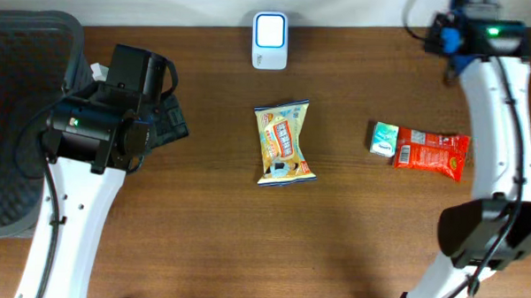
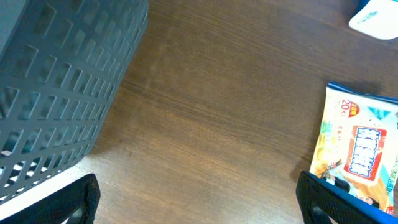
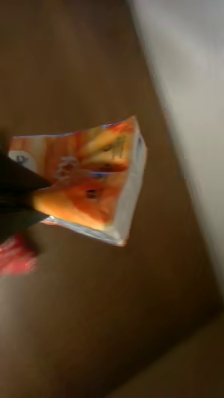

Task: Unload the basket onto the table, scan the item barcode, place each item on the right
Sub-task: 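Carry the orange pack to the far right and set it down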

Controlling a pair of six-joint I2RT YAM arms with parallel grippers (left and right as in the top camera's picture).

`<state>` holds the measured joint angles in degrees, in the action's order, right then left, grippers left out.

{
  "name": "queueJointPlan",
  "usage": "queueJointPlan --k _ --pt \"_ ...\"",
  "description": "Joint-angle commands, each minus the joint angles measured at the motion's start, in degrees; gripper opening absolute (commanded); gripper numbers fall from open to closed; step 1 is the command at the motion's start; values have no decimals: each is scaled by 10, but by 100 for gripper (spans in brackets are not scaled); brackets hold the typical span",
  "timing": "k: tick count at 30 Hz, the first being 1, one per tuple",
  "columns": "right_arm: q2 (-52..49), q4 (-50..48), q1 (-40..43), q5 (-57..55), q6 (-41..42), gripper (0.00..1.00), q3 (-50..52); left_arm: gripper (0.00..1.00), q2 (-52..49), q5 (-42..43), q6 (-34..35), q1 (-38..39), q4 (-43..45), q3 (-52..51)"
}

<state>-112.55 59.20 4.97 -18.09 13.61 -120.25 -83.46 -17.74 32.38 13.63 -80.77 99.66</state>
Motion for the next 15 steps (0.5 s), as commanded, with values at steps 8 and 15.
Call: queueJointPlan --k 8,15 --pt "-19 -76 303 27 169 4 191 99 9 0 -1 -3 -1 5" --pt "-23 -302 404 27 157 4 323 99 9 0 -1 -3 -1 5"
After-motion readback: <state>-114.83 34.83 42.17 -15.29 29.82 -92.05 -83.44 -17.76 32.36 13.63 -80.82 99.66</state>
